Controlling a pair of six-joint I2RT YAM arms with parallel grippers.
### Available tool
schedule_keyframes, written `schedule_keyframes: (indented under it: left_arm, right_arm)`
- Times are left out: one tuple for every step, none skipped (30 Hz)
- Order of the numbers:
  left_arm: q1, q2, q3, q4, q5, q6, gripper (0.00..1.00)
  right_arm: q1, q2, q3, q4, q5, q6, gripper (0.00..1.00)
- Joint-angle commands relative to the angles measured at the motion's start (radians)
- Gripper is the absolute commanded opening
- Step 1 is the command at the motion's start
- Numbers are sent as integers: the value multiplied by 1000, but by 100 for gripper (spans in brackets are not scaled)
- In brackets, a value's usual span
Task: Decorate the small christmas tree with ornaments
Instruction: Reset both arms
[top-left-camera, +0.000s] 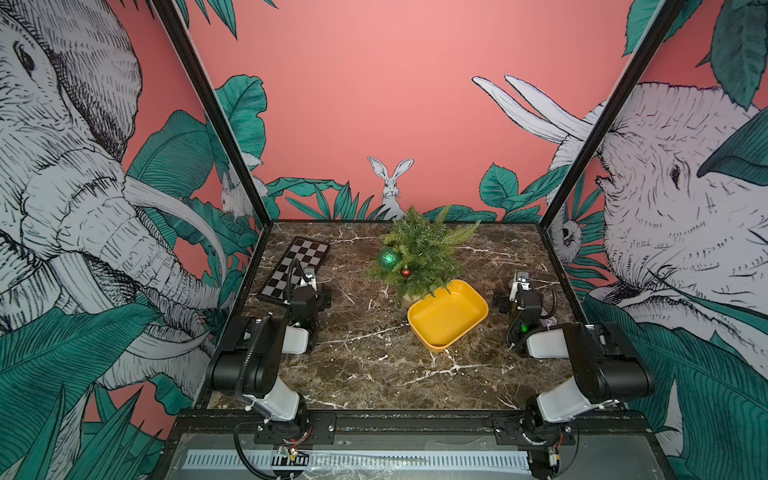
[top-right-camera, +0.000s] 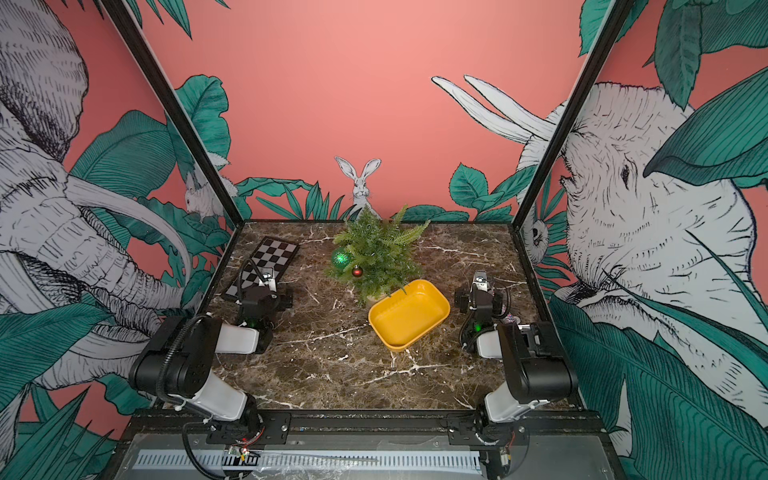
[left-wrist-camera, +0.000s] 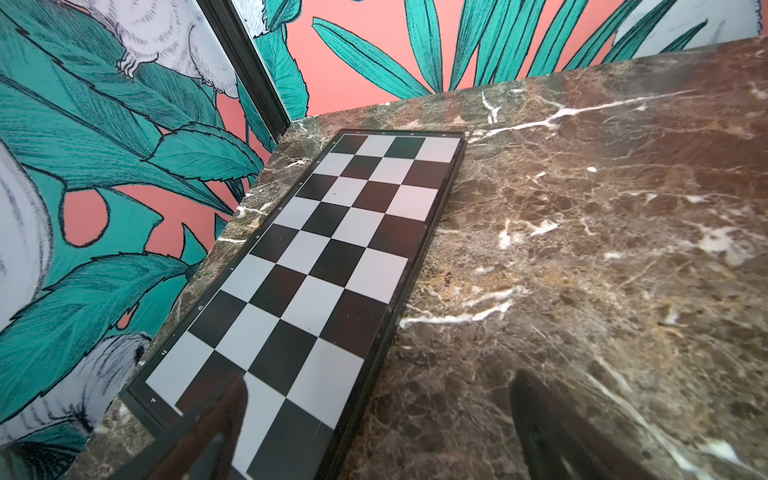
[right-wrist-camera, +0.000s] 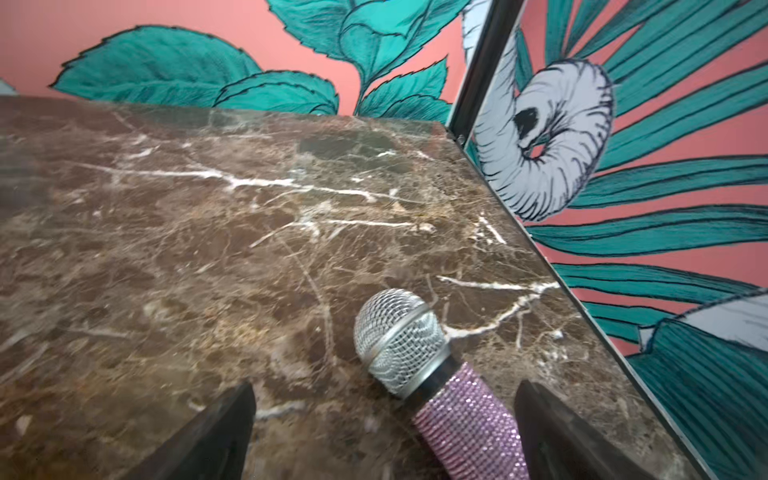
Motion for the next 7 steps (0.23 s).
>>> schedule_keyframes:
  left_arm:
    - [6, -21, 11, -3, 12, -10, 100]
    - [6, -15, 9, 14, 7, -7, 100]
    - [6, -11, 8, 24, 7, -6, 100]
    - [6, -14, 9, 18, 7, -7, 100]
    - [6, -20, 11, 1, 9, -9, 100]
    - [6, -21, 11, 0, 11, -8, 100]
    - [6, -18, 9, 9, 8, -7, 100]
  right_arm:
    - [-4, 5, 31, -3, 26, 1, 99]
    - [-15, 0, 38, -24, 5, 10, 99]
    - [-22, 2, 34, -13, -10, 13, 99]
    - [-23, 4, 33, -2, -8, 9, 99]
    - [-21, 1, 29, -2, -6, 8, 99]
    - [-15, 1, 19, 22, 14, 7, 99]
    - [-4, 3, -3, 66, 44, 0, 99]
